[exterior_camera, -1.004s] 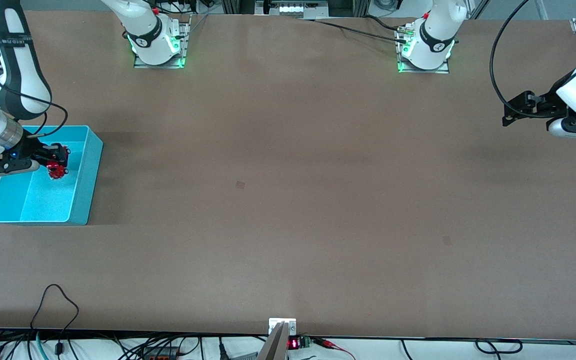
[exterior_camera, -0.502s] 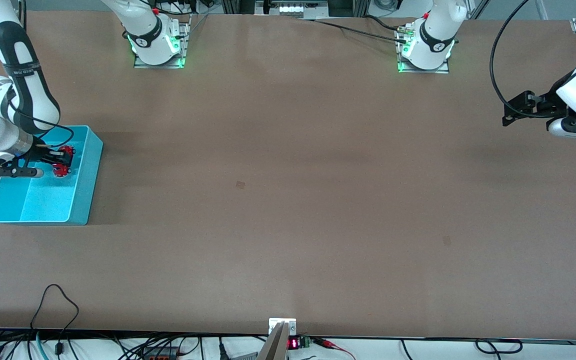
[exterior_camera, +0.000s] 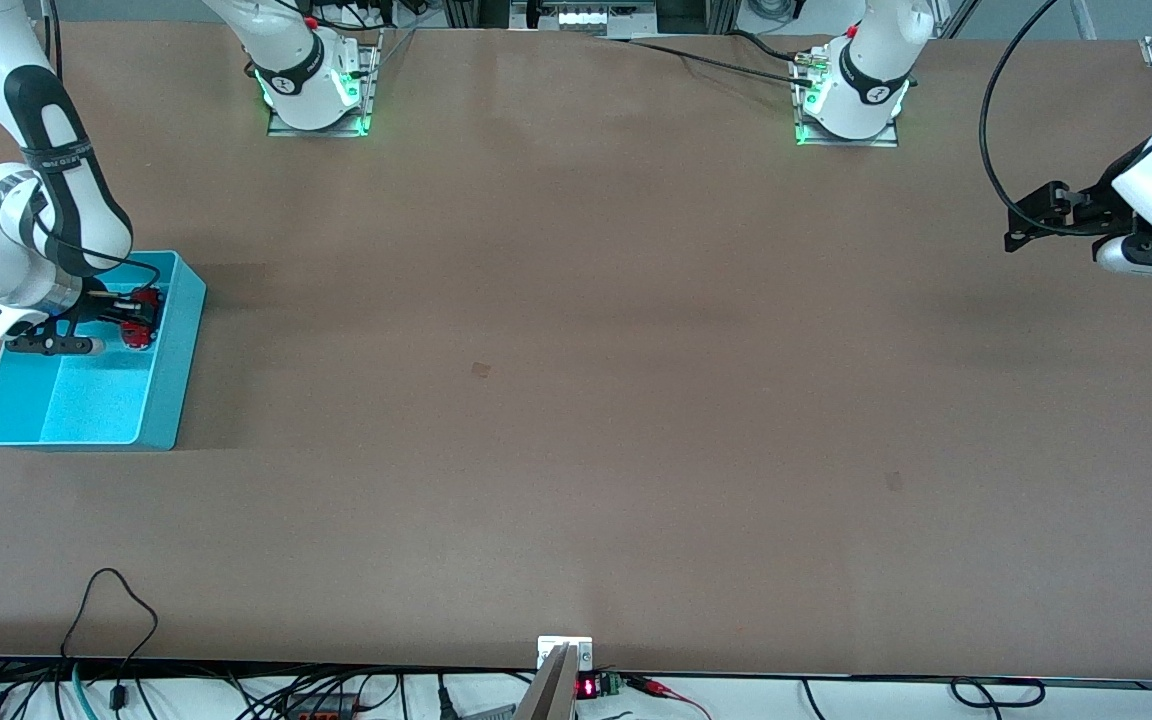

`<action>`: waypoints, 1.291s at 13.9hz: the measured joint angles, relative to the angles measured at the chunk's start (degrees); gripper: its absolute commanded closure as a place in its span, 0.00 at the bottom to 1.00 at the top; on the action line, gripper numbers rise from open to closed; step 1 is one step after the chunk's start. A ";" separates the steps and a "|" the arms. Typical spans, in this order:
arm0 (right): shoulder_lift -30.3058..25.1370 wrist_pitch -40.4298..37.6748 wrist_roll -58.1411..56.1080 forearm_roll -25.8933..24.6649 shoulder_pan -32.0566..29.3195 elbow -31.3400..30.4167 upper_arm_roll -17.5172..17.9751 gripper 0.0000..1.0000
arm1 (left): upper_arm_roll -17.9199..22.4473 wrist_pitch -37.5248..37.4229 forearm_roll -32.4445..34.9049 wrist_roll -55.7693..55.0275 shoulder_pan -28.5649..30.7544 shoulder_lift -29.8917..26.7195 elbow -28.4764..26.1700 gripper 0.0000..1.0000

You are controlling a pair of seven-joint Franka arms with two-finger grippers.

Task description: Wind red beetle toy and store in blue box

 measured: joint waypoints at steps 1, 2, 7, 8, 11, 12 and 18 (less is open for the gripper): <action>0.00 -0.04 0.00 0.00 0.00 0.00 0.00 0.45 | 0.00 -0.04 0.00 0.00 0.00 0.00 0.00 0.00; 0.00 -0.06 0.00 -0.01 0.00 0.00 0.00 0.32 | 0.00 -0.05 0.00 0.00 0.00 0.00 0.00 0.00; 0.04 0.08 -0.38 -0.02 0.12 0.26 0.10 0.00 | 0.00 -0.10 0.00 0.00 0.00 0.00 0.00 0.00; -0.31 0.02 -0.45 -0.02 0.15 0.57 0.24 0.00 | 0.00 -0.11 0.00 0.00 0.00 0.00 0.00 0.00; -5.10 -6.04 -0.65 -0.46 0.41 3.41 0.78 0.00 | 0.00 -0.12 0.00 0.00 0.00 0.00 0.00 0.00; -7.25 -14.89 -0.67 -1.14 0.64 8.01 1.28 0.00 | 0.00 -0.12 0.00 0.00 0.00 0.00 0.00 0.00; -17.63 -36.94 -0.20 -2.60 1.38 22.22 7.95 0.00 | 0.00 -0.13 0.00 0.00 0.00 0.00 0.00 0.00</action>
